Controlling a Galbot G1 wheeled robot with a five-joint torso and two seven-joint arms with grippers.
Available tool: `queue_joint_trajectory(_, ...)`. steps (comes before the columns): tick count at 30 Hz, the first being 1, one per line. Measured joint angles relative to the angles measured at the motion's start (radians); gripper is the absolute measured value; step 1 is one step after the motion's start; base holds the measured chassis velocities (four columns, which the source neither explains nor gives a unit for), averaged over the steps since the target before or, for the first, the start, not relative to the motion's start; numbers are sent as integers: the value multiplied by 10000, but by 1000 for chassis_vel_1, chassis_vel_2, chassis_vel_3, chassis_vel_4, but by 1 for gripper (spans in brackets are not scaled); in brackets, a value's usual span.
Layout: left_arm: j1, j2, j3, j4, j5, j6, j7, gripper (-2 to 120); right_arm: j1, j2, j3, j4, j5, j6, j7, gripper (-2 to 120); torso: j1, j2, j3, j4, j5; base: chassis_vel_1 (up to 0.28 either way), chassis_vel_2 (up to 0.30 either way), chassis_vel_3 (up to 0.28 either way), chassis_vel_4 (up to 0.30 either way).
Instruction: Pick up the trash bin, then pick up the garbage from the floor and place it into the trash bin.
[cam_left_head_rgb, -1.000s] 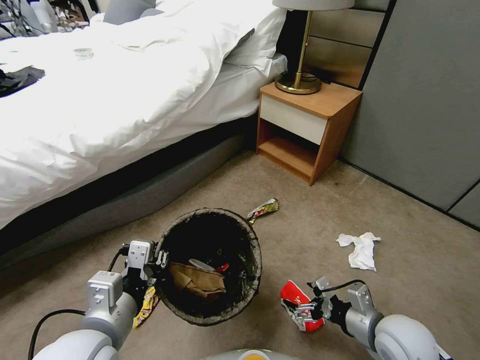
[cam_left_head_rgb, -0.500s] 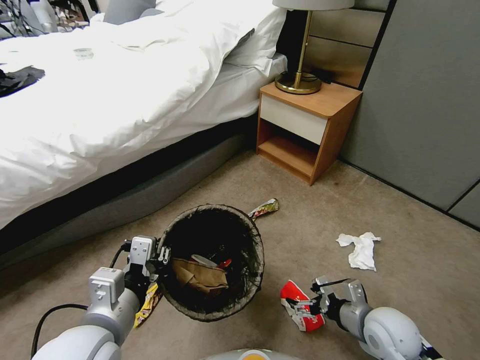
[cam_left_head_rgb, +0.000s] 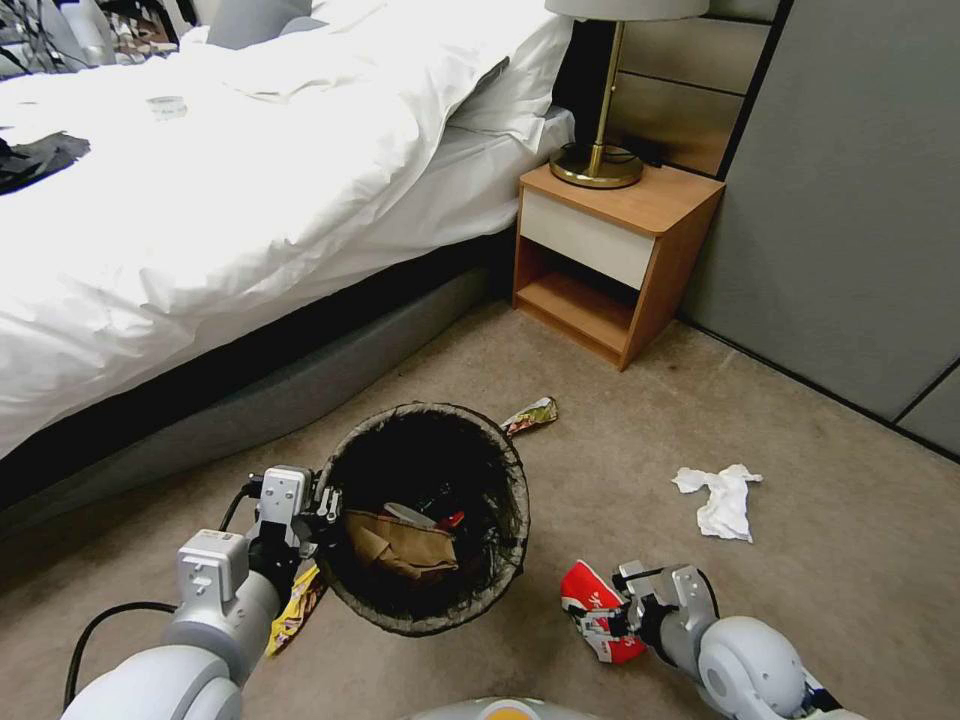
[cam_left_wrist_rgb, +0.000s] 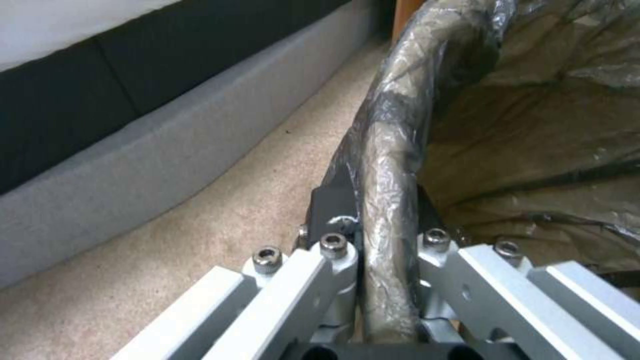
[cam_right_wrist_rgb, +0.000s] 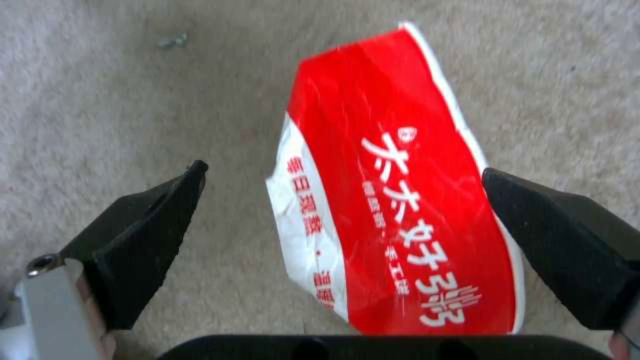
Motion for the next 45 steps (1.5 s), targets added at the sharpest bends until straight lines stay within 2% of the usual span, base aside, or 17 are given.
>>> queue_joint_trajectory(19,-6,-30,84,41,25,-38,9,1,138,801,-314,-686,-568,17,592,92,0,0,0,0,1,0,0,0,0)
queue_joint_trajectory(23,-36,-41,90,104,31,-63,12,1,222,910,-434,-824,-603,31,796,75,0,0,0,0,-1,0,0,0,0)
queue_joint_trajectory(24,-36,-41,90,104,31,-63,12,1,222,910,-434,-824,-603,31,796,75,0,0,0,0,-1,0,0,0,0)
queue_joint_trajectory(27,-61,-47,100,144,33,-71,14,1,272,984,-506,-917,-617,42,874,61,-1,0,0,0,-2,0,0,0,0)
queue_joint_trajectory(28,-61,-47,100,144,33,-71,14,1,272,984,-506,-917,-617,42,874,61,-1,0,0,0,-2,0,0,0,0)
queue_joint_trajectory(31,-89,-23,99,163,22,-73,16,1,312,1066,-550,-997,-621,59,913,46,0,0,0,-1,-3,0,0,0,0)
queue_joint_trajectory(33,-94,-12,96,165,11,-73,22,1,323,1098,-556,-1024,-621,65,925,43,-1,0,0,-1,-2,0,0,0,0)
queue_joint_trajectory(36,-111,21,92,174,-17,-72,31,1,335,1197,-556,-1088,-618,111,983,28,0,0,0,-1,0,0,0,0,0)
queue_joint_trajectory(41,-115,25,101,177,-22,-72,31,1,319,1220,-538,-1094,-611,139,1005,17,-1,0,0,0,2,0,0,0,0)
queue_joint_trajectory(42,-118,24,114,182,-23,-71,32,1,303,1231,-515,-1094,-606,162,1008,8,0,0,0,0,1,0,0,0,0)
queue_joint_trajectory(45,-130,27,146,198,-24,-70,38,1,306,1299,-427,-1094,-603,218,1021,0,0,0,0,0,3,0,0,0,0)
